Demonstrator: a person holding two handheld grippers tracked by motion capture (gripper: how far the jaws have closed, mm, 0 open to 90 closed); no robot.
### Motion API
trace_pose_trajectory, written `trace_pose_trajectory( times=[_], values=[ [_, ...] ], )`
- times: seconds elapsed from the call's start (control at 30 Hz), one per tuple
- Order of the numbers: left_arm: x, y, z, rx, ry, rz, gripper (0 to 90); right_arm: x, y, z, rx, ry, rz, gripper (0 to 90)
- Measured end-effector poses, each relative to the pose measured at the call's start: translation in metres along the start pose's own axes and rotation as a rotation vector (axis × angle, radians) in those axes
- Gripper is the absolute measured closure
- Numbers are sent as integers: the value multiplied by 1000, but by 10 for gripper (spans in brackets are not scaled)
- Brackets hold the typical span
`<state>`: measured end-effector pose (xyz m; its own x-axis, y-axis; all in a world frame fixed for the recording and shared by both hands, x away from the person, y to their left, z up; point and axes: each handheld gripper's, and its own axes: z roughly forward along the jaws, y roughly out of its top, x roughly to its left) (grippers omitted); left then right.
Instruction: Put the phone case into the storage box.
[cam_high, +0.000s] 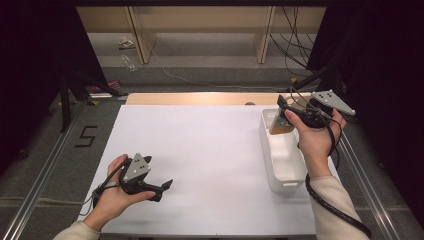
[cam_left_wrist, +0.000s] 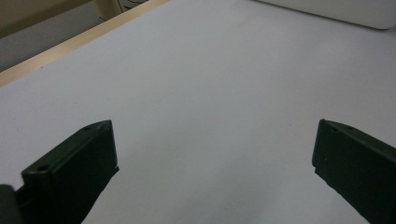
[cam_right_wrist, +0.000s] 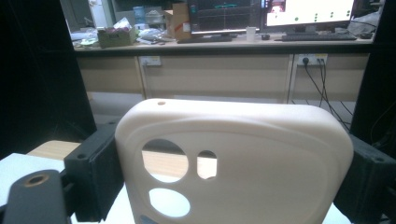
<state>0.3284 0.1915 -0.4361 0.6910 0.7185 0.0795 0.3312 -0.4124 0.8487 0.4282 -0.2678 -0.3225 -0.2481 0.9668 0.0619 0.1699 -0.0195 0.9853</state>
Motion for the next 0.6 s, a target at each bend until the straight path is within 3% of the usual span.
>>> trace_pose_trajectory(
  times=[0.6],
  values=[
    [0, 0, 0, 1, -2, -2, 0, -5, 5, 11, 19, -11, -3, 126]
  ],
)
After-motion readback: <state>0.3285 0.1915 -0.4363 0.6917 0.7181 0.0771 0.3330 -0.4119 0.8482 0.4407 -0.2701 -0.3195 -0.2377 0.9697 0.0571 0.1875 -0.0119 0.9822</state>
